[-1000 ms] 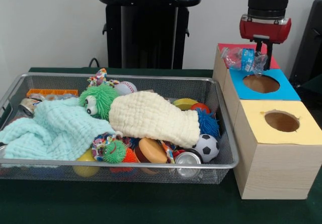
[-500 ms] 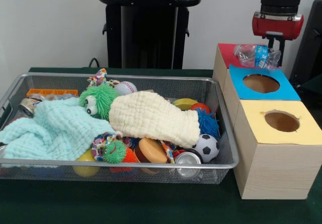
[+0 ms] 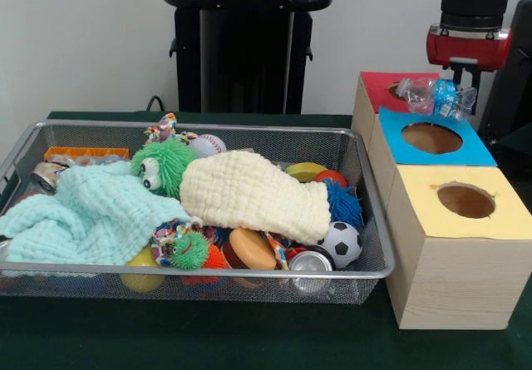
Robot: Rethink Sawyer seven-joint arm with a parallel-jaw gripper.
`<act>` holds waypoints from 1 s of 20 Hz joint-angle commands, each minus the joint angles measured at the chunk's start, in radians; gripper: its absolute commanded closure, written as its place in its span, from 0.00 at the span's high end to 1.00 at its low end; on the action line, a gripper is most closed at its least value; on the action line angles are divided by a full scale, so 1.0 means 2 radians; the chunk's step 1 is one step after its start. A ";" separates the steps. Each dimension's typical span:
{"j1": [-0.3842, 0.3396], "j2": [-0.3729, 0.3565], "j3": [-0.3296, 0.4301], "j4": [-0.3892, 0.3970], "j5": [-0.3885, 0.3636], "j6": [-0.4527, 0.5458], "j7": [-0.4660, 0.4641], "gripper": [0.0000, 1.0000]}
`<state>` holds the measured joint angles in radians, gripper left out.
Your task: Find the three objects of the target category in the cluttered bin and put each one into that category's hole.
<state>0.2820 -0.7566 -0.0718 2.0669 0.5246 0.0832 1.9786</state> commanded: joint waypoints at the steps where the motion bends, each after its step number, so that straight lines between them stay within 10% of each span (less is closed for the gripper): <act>1: -0.026 0.043 0.010 -0.043 0.015 -0.003 0.096 0.00; 20: -0.021 0.035 -0.021 -0.064 0.004 0.045 0.083 0.00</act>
<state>0.2761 -0.7161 -0.1218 2.0014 0.5246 0.0830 1.9786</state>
